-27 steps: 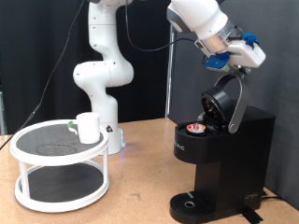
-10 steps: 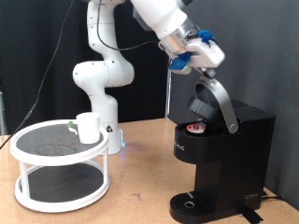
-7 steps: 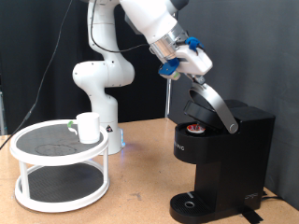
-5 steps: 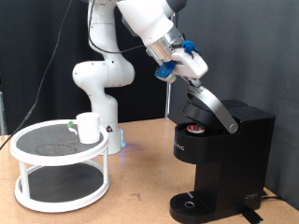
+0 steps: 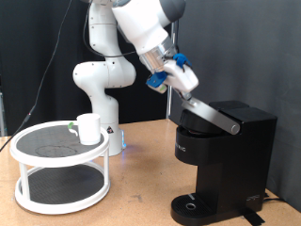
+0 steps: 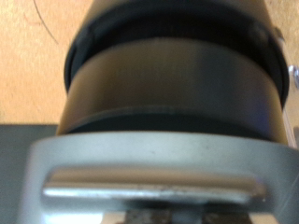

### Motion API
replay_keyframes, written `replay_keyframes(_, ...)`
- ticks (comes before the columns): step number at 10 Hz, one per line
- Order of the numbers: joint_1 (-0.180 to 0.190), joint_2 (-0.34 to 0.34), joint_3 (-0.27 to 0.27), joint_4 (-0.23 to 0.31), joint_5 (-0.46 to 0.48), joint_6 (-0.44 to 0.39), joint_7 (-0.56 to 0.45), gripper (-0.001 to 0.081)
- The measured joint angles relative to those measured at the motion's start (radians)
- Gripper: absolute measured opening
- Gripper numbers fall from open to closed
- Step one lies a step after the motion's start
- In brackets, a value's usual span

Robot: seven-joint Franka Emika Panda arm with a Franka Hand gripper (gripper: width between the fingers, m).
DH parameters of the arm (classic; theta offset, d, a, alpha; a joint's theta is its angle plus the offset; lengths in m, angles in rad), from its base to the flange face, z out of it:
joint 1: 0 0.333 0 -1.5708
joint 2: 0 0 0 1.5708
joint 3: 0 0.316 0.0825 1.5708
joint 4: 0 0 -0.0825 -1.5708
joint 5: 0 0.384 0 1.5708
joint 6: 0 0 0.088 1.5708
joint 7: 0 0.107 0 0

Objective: Make a cup of coffee with the keurig machine

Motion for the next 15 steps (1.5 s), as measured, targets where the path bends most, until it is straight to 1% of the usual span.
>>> replay_keyframes(4, -0.014, 0.050, -0.002, -0.025, -0.003, 0.052, -0.011, 0.0000)
replay_keyframes(7, -0.015, 0.087, -0.004, -0.035, -0.003, 0.076, -0.033, 0.0000)
replay_keyframes(11, -0.015, 0.097, -0.005, -0.036, 0.005, 0.085, -0.048, 0.0000)
replay_keyframes(12, -0.015, 0.096, -0.006, -0.037, 0.013, 0.085, -0.073, 0.0000)
replay_keyframes(15, -0.015, 0.085, -0.013, -0.057, 0.061, 0.103, -0.200, 0.0000)
